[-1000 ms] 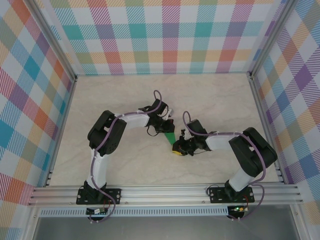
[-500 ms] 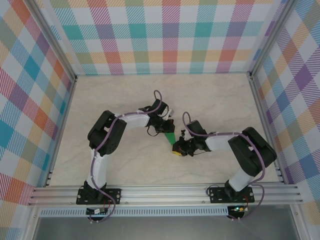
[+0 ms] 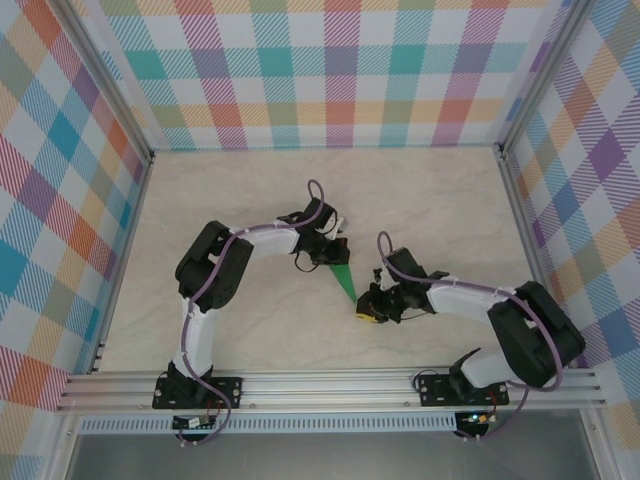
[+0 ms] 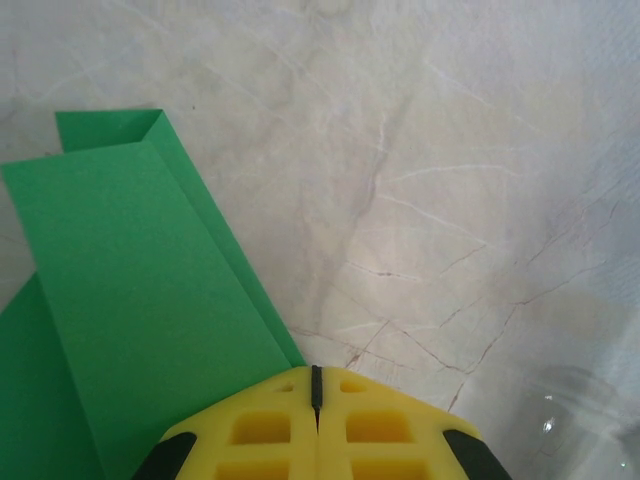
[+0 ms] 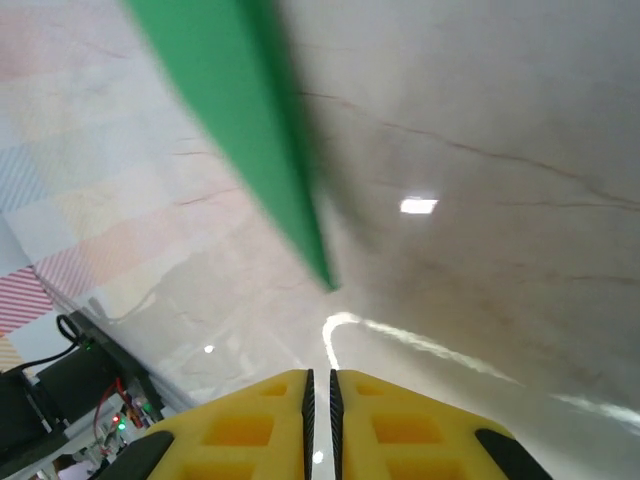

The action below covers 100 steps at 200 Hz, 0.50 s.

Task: Fold a paper plane with a square sheet of paper (fold left side to right side)
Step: Fold the wing for the fifth time at the center of the table.

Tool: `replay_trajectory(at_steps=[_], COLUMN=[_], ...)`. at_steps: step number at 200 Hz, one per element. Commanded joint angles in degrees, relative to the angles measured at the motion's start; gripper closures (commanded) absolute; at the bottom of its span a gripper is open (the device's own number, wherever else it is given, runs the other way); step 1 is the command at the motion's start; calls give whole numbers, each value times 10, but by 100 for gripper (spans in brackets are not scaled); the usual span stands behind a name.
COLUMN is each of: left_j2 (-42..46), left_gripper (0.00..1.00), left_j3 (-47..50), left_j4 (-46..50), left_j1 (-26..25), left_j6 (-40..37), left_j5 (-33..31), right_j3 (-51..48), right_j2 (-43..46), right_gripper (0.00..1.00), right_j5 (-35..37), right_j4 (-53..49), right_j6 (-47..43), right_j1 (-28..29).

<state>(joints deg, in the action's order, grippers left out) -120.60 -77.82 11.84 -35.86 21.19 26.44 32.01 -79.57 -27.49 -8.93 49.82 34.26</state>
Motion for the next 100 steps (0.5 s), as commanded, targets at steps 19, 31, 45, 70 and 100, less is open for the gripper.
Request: replay_trajectory(at_steps=[19,31,45,70,100], left_j2=[-20,-18,-17,-14,-12], left_gripper=[100,100,100,100,100], left_j3=[14,16,17,18,15], left_j4=[21,20,20,19,20], left_j1=[9,9,9,9,9], left_j6=[-12,-12,-12,-13,-14], left_j5=[-63,-63,-62,-57,-55], right_j3=[91,100,102,113,122], right_j2=[-2,-39,-77,-123,-162], right_gripper=[84,85,85,85,85], right_j5=[12,21,28,29,18], right_j4=[-40,-28,10,67,94], right_j6=[-37,-39,-30,-20,-13], right_j1=[-5,-5,-8,-11,-15])
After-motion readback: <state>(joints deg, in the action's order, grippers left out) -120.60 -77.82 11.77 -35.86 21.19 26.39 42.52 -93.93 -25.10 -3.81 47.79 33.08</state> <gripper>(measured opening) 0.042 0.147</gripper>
